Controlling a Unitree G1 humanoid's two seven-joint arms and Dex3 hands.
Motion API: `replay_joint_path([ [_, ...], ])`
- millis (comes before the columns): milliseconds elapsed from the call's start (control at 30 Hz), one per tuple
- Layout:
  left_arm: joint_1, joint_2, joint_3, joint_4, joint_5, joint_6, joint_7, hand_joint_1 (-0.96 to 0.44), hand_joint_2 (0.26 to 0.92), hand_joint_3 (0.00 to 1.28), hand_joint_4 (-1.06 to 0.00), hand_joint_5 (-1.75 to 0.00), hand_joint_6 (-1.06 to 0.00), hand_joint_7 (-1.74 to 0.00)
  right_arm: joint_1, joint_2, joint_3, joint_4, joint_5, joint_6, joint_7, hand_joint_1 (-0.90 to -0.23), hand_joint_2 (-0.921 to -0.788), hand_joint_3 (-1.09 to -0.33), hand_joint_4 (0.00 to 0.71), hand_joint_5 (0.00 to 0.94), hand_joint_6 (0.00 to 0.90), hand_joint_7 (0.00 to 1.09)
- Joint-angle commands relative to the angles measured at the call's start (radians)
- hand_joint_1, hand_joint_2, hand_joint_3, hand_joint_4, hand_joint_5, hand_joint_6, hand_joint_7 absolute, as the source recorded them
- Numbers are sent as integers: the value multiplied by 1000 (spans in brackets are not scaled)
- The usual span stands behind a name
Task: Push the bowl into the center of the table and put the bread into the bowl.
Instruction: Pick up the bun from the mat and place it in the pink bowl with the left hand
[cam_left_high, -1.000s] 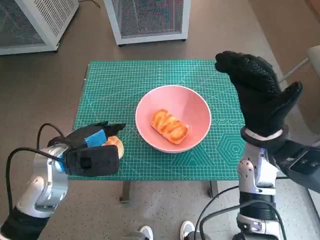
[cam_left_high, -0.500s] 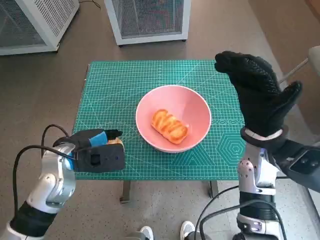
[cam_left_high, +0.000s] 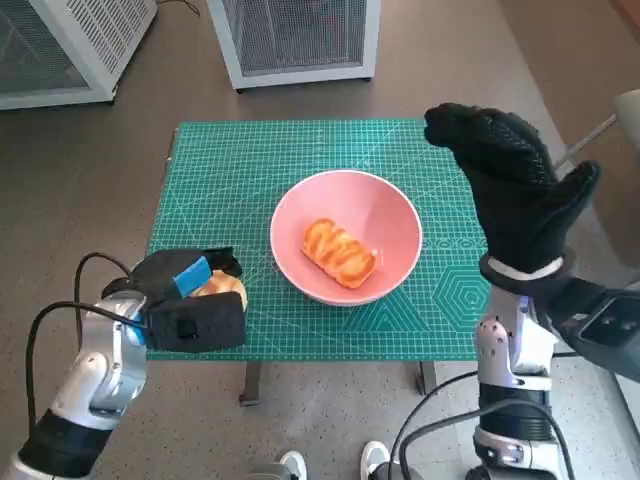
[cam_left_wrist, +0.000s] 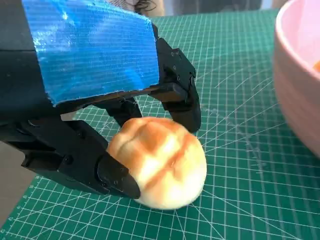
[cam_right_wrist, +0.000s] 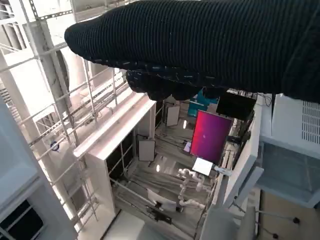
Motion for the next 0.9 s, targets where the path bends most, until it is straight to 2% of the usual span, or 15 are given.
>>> replay_joint_path([
  [33,6,21,45,-47,-22,-20,-7,3,901,89,-738,-1096,-607,-1211,20,-3,-2,15,0,2,10,-503,-921,-371,273,1,146,452],
  [333,-10,25,109,-109,-58,-26,-16,3,894,80,-752,-1087,-645,-1168,22,-2,2,6,3,13,11,-497,-921,-377,272,0,143,454],
  [567,-42,25,169,-187,-83,-18,-18,3,885,65,-778,-1108,-696,-1064,20,-2,2,12,-2,8,13,-509,-921,-379,271,0,142,459],
  [900,-130,-19,197,-258,-96,-5,2,3,886,43,-825,-1025,-696,-1088,15,-2,0,28,-11,-9,13,-509,-921,-381,270,0,140,468],
])
